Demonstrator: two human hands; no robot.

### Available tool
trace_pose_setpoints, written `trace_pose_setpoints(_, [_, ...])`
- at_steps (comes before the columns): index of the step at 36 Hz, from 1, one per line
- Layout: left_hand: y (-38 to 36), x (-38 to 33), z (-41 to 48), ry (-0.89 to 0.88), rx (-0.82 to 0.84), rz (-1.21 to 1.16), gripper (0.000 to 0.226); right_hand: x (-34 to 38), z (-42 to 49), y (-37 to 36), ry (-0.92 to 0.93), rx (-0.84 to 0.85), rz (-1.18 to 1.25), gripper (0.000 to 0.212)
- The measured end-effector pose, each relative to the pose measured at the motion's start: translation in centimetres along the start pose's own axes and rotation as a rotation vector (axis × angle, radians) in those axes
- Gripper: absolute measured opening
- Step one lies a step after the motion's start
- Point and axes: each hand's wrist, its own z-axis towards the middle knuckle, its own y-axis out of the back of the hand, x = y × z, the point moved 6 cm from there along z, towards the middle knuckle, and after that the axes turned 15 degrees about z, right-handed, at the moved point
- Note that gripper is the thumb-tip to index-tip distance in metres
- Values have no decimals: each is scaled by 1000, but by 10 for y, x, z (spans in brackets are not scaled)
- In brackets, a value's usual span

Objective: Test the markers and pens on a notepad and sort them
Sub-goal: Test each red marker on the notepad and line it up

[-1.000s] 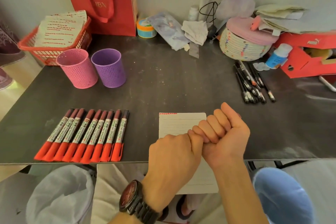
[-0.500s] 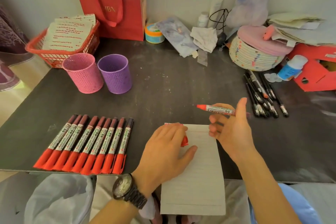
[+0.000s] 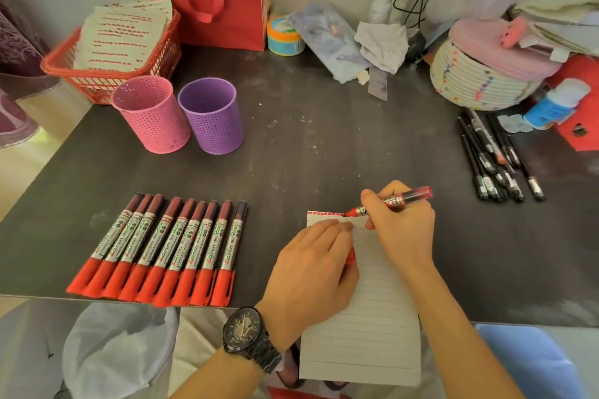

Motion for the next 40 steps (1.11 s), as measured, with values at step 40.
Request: trace_pose_setpoints(40, [1, 1, 1, 19, 26, 7, 25, 2, 2, -2, 64, 4, -18, 28])
